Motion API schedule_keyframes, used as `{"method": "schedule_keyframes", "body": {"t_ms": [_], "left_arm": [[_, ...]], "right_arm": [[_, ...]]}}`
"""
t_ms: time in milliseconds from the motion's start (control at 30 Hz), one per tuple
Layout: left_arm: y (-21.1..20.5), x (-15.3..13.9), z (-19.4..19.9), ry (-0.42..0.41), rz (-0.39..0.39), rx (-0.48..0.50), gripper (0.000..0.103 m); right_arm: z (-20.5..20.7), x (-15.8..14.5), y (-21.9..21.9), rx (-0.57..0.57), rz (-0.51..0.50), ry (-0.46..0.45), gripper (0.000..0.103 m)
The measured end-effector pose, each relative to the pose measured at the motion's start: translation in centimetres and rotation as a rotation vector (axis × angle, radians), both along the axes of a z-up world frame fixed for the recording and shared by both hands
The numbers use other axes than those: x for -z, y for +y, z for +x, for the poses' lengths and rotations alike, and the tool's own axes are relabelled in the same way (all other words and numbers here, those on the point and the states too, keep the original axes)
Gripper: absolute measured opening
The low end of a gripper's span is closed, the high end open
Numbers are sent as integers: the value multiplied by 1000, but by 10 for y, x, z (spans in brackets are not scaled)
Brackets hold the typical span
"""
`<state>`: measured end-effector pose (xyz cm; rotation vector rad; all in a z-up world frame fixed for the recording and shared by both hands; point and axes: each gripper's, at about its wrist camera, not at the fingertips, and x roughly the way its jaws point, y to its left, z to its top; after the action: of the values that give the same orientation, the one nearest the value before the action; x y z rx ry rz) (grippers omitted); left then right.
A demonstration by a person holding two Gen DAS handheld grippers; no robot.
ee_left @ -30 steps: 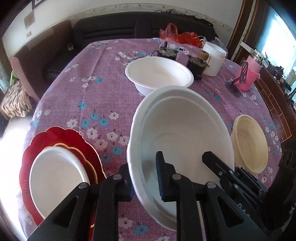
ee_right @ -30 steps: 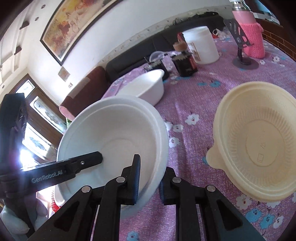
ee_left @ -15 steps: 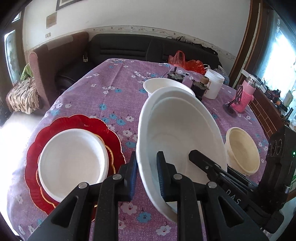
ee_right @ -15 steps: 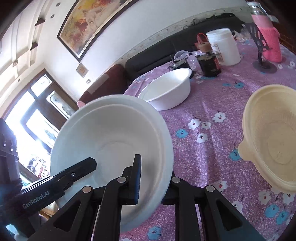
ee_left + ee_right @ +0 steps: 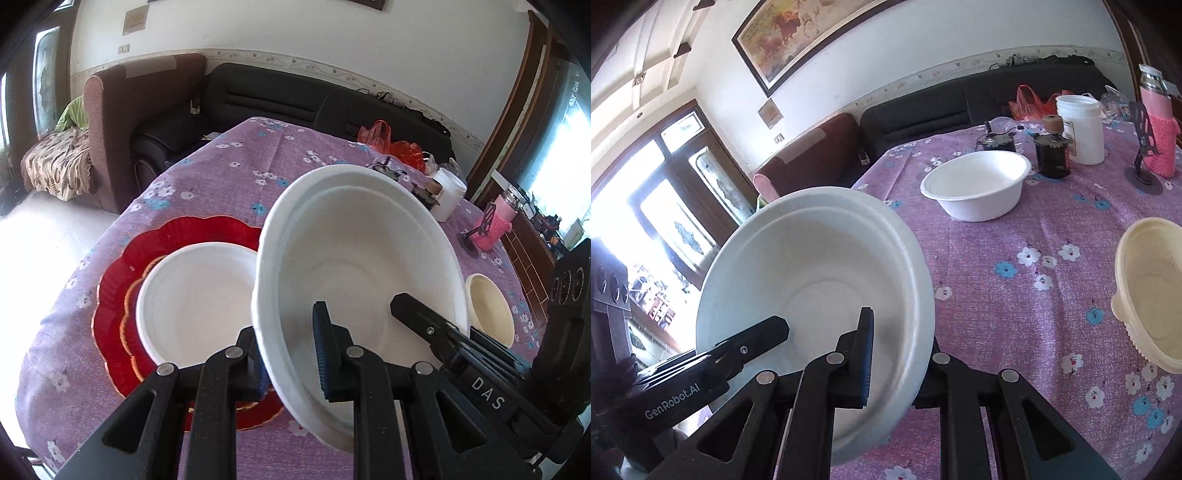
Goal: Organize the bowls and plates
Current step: 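Lift the white bowl and carry it toward the stacked plates, then lower the white bowl onto the stacked red plates and open the right tool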
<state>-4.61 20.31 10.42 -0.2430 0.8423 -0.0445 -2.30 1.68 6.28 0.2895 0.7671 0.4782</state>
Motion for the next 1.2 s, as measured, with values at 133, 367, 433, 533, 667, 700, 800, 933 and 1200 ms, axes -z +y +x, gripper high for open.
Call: {"method": "schedule_keyframes", "body": {"t_ms": [133, 367, 433, 533, 667, 700, 800, 933, 1200], "left_arm": [[37, 7, 8, 48, -27, -41, 19], [80, 22, 16, 86, -25, -106, 19], [87, 27, 20, 98, -40, -106, 19], [94, 31, 22, 98, -72, -97, 32], [105, 27, 21, 70, -111, -119, 54], [109, 26, 20, 61, -121, -127, 54], [118, 24, 14, 41, -154, -147, 54], [125, 17, 1, 13, -170, -167, 55], [126, -9, -33, -96, -167, -206, 66]], "right_arm": [[4, -11, 42, -44, -80, -26, 17], [19, 5, 100, -113, -168, 5, 16], [24, 11, 106, -121, -168, 33, 16], [31, 16, 110, -116, -178, 62, 13], [39, 23, 111, -93, -207, 93, 11], [40, 24, 110, -91, -205, 97, 11], [44, 25, 109, -87, -204, 103, 11], [43, 22, 116, -96, -241, 89, 11], [28, 11, 130, -112, -313, -7, 46]]}}
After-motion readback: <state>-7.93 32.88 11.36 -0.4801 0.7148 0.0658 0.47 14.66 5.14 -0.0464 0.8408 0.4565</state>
